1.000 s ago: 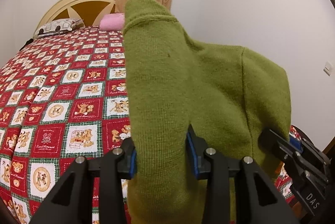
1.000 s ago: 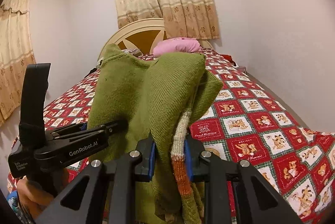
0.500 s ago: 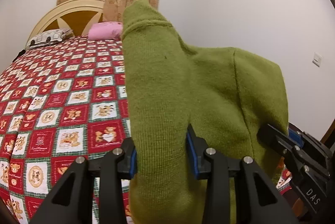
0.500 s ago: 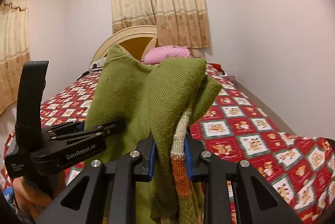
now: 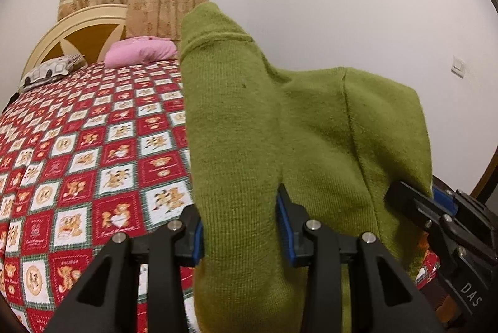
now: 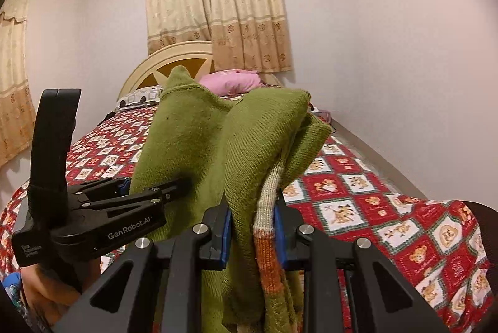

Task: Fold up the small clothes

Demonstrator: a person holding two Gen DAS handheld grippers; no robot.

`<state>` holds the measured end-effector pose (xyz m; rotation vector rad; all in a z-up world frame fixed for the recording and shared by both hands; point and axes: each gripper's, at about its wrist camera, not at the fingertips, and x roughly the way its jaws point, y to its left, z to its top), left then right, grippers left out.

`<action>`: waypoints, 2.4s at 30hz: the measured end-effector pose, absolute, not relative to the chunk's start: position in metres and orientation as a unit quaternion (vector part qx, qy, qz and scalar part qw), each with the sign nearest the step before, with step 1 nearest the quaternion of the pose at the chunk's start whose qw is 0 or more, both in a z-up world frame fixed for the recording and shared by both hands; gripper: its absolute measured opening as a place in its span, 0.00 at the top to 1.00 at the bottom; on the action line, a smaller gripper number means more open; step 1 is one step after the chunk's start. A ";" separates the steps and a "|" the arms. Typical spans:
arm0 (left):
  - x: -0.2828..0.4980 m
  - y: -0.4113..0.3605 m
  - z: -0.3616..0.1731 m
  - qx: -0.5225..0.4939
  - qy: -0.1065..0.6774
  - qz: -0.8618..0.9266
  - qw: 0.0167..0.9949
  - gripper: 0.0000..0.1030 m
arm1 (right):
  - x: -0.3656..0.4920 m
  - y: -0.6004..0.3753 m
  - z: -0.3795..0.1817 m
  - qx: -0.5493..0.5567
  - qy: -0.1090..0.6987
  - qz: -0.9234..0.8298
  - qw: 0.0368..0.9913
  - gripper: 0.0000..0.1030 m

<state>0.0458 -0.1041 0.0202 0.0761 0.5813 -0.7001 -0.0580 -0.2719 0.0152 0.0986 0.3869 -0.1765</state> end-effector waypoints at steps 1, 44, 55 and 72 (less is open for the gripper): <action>0.045 -0.108 0.020 0.038 0.281 -0.340 0.897 0.62 | -0.060 -0.274 0.016 0.049 0.192 -0.091 0.976 0.77; 0.119 -0.255 -0.068 0.018 0.457 -0.327 0.827 0.19 | -0.018 -0.469 -0.103 0.212 0.328 -0.202 0.899 0.71; 0.051 -0.212 -0.039 0.114 0.376 -0.330 0.859 0.15 | -0.078 -0.369 -0.044 0.032 0.255 -0.236 0.937 0.71; 0.028 -0.204 -0.076 0.162 0.375 -0.296 0.864 0.02 | -0.082 -0.362 -0.102 0.077 0.349 -0.205 0.911 0.63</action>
